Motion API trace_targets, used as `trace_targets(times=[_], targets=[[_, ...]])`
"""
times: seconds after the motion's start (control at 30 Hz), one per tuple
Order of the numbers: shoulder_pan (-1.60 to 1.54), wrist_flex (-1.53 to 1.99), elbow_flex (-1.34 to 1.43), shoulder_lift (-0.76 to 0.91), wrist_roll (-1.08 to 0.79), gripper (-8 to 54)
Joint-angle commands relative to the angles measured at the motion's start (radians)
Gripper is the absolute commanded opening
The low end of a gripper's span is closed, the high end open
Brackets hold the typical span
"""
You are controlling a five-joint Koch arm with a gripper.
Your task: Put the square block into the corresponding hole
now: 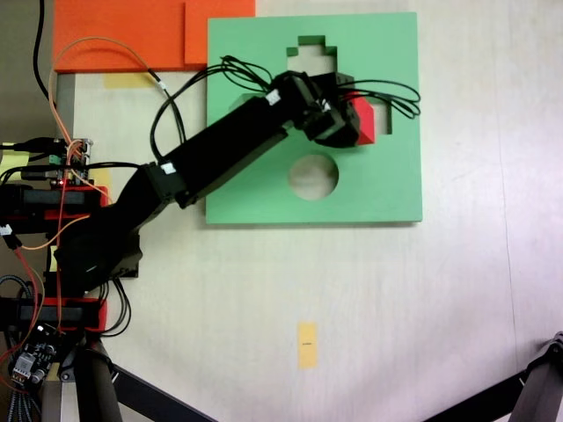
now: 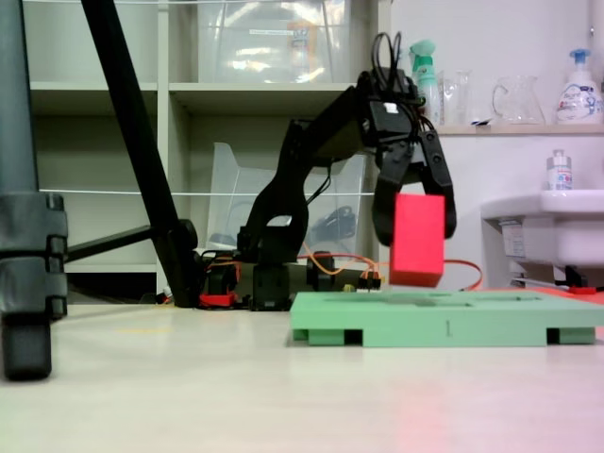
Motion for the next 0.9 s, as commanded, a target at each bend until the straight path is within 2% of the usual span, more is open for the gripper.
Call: trace_targets(times=[0.0,0.37,0.87], targets=[[-0.012,-0.095,-0.069,0.012,0.020,13.8],[-0.031,-0.202,-0.091,-0.064,0.048,13.8],[-0.071,-0.183,-0.091,-0.137,0.198,14.0]])
